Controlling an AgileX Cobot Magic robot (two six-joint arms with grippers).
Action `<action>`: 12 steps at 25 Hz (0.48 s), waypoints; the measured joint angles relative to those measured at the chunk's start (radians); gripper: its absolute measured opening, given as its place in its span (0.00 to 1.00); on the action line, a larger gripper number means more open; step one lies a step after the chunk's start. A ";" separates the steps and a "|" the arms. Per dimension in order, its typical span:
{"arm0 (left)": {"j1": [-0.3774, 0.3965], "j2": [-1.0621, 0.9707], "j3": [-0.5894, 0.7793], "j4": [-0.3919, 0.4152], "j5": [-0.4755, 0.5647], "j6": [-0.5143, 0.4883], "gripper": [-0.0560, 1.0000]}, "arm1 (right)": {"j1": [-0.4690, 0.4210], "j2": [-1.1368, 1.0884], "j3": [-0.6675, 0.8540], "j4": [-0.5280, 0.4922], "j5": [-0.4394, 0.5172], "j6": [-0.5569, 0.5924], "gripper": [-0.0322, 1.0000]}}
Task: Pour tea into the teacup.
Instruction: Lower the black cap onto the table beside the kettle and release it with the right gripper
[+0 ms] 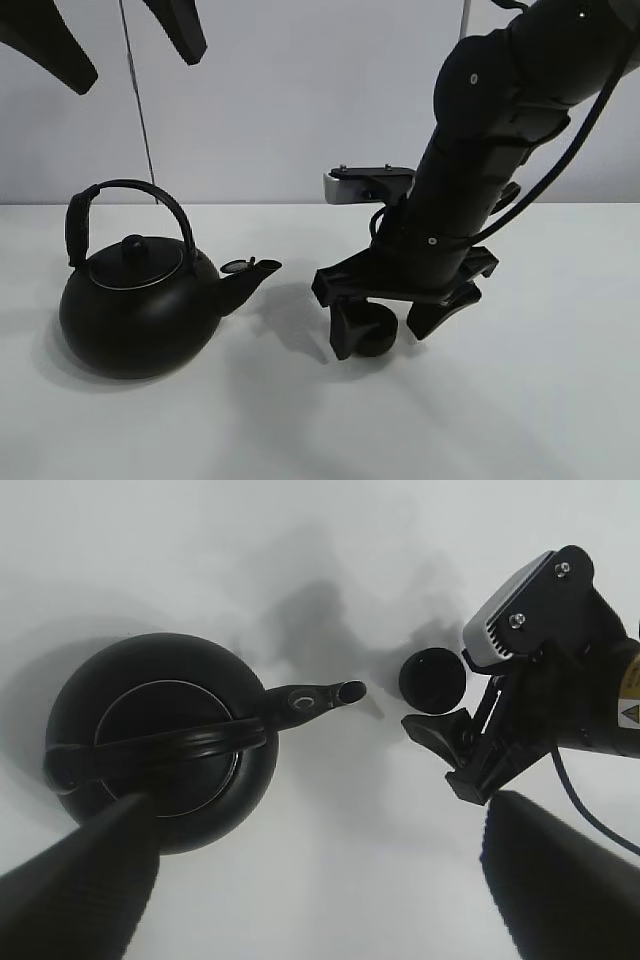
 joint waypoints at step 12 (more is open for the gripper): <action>0.000 0.000 0.000 0.000 0.000 0.000 0.65 | -0.076 -0.238 0.000 -0.016 0.147 0.081 0.70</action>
